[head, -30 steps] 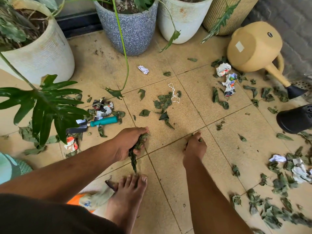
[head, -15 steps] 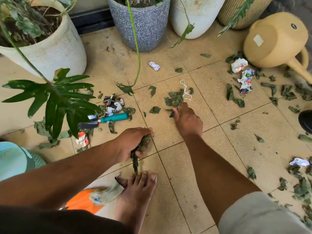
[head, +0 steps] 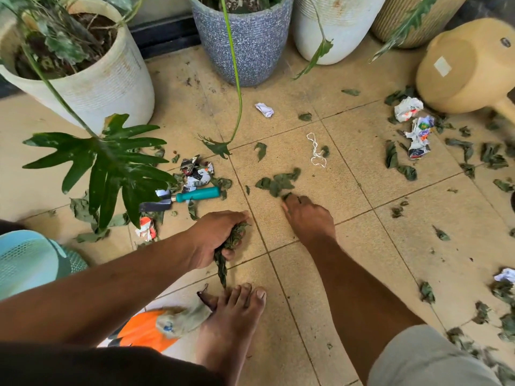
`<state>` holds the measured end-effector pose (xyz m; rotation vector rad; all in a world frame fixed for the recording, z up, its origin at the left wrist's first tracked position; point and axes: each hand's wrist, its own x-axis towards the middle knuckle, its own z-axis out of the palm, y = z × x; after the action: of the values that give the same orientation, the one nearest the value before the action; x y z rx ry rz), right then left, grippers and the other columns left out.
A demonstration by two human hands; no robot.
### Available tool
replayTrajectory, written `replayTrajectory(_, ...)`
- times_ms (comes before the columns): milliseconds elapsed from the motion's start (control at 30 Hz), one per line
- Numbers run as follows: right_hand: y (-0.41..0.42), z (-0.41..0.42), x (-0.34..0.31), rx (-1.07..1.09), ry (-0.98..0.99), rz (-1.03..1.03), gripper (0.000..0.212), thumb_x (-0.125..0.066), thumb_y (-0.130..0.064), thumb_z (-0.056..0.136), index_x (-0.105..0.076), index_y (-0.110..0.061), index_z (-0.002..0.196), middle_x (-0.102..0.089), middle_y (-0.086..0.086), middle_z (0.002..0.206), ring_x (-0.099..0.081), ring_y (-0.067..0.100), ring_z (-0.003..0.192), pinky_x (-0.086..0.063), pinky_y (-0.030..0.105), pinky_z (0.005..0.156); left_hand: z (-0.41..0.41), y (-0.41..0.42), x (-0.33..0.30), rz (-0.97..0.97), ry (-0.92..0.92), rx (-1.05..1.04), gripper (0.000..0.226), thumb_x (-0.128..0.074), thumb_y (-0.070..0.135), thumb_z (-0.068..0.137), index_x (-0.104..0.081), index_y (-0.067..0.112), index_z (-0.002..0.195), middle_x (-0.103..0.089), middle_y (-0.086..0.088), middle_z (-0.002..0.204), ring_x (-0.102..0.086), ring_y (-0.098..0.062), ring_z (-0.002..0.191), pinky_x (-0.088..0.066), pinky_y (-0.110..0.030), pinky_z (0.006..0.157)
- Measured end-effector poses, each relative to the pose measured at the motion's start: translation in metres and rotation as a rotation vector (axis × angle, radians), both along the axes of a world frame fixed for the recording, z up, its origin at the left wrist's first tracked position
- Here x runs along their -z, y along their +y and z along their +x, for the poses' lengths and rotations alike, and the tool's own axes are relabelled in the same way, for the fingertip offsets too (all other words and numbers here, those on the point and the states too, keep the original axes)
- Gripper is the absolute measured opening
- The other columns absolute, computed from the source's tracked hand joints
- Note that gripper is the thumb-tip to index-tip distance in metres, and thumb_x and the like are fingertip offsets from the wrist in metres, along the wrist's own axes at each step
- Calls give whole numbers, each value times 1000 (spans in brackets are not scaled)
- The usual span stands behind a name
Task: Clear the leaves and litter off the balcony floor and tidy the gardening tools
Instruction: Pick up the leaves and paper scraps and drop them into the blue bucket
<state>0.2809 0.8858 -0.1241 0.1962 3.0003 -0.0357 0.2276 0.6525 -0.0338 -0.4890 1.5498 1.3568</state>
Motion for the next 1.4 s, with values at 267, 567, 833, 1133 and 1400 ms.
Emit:
replayTrajectory(267, -26, 27, -44, 1216, 297, -1213, 51, -39, -54, 109, -65, -13, 95, -62, 1, 69, -54, 12, 52, -45, 26, 43, -15, 41, -13, 28, -34, -36, 20, -62, 31, 108, -59, 12, 107, -53, -2, 63, -42, -14, 49, -29, -23, 38)
replayTrajectory(567, 4, 40, -231, 1518, 452, -1843, 41, -42, -40, 113, -62, -9, 95, -70, 11, 74, -35, 12, 43, -23, 22, 38, -48, 117, -151, 23, -86, -91, 22, -69, 32, 103, -58, 19, 90, -50, 0, 65, -42, -14, 48, -27, -22, 39)
replayTrajectory(833, 30, 0, -501, 1380, 407, -1681, 30, -46, -38, 112, -57, -14, 98, -44, 1, 53, -30, 15, 41, -21, 23, 43, -51, 170, -412, 61, -56, 10, 18, -69, 34, 103, -63, 18, 98, -45, -3, 66, -38, -16, 49, -24, -23, 44)
replayTrajectory(1133, 39, -63, -806, 1389, 456, -1386, 49, -51, -51, 106, -62, -12, 79, -50, 2, 48, -43, 19, 37, -35, 29, 42, -81, 201, -717, 70, 313, 147, 26, -67, 34, 103, -70, 9, 100, -57, -10, 62, -47, -22, 46, -34, -27, 44)
replayTrajectory(1400, 25, -96, -960, 1305, 461, -1088, 70, -37, -83, 90, -69, -21, 94, -74, 6, 94, -71, 32, 96, -56, 43, 87, -76, 199, -850, 85, 531, -19, 27, -70, 32, 101, -69, 6, 95, -64, -3, 56, -53, -18, 44, -39, -29, 48)
